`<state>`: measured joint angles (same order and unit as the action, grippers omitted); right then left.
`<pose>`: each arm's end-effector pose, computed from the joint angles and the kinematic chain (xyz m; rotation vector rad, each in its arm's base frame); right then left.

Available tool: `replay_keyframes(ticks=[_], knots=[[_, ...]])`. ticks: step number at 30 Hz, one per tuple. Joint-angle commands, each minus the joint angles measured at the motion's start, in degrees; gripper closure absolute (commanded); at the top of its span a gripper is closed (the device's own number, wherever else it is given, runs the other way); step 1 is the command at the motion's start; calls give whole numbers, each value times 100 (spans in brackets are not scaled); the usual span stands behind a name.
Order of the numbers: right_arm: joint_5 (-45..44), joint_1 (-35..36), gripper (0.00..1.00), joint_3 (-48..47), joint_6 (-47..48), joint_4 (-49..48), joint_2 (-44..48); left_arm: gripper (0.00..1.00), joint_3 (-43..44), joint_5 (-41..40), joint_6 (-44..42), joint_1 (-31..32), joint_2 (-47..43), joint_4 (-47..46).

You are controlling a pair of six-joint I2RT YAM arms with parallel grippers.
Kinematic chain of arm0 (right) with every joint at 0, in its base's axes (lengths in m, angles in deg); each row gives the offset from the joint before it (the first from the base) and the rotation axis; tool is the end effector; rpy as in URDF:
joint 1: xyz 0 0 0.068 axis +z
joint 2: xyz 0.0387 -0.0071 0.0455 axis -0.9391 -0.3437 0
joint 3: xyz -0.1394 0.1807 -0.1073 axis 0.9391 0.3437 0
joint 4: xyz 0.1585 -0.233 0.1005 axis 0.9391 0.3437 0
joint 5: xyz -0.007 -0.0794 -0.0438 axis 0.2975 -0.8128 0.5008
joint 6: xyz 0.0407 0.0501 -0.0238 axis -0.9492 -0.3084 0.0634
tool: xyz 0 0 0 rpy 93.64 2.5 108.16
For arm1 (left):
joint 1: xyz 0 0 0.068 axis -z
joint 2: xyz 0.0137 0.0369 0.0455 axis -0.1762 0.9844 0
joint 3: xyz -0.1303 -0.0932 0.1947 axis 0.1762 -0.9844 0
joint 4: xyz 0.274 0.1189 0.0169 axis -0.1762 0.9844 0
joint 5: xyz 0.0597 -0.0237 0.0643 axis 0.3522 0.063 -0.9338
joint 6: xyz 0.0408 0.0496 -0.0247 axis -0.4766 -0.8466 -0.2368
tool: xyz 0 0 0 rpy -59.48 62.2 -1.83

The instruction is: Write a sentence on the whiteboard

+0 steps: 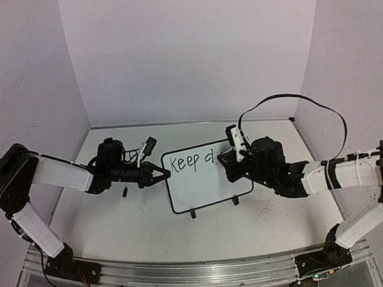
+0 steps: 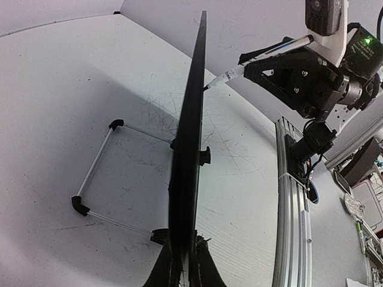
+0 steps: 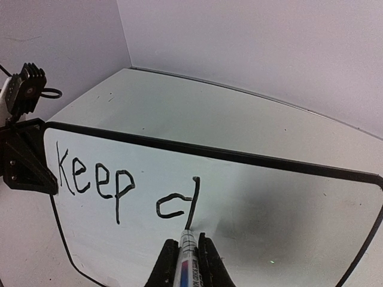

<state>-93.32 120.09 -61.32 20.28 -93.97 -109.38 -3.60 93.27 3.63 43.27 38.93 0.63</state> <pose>0.2448 0.2824 0.1869 -0.5880 1.7582 0.5889 0.2805 -0.2297 0.1289 0.9020 1.8496 -1.2652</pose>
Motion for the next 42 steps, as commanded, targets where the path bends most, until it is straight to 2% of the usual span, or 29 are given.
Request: replay_keyframes(ticks=[1,22,42], knots=[[-409,-39,100,-246,108,-185,-1,100,145,-359,-272,1,47,90],[-662,-103,100,-471,163,-308,-65,100,95,-360,-286,1,17,99],[-584,-104,100,-116,-10,-91,192,100,115,-377,-281,1,22,102]])
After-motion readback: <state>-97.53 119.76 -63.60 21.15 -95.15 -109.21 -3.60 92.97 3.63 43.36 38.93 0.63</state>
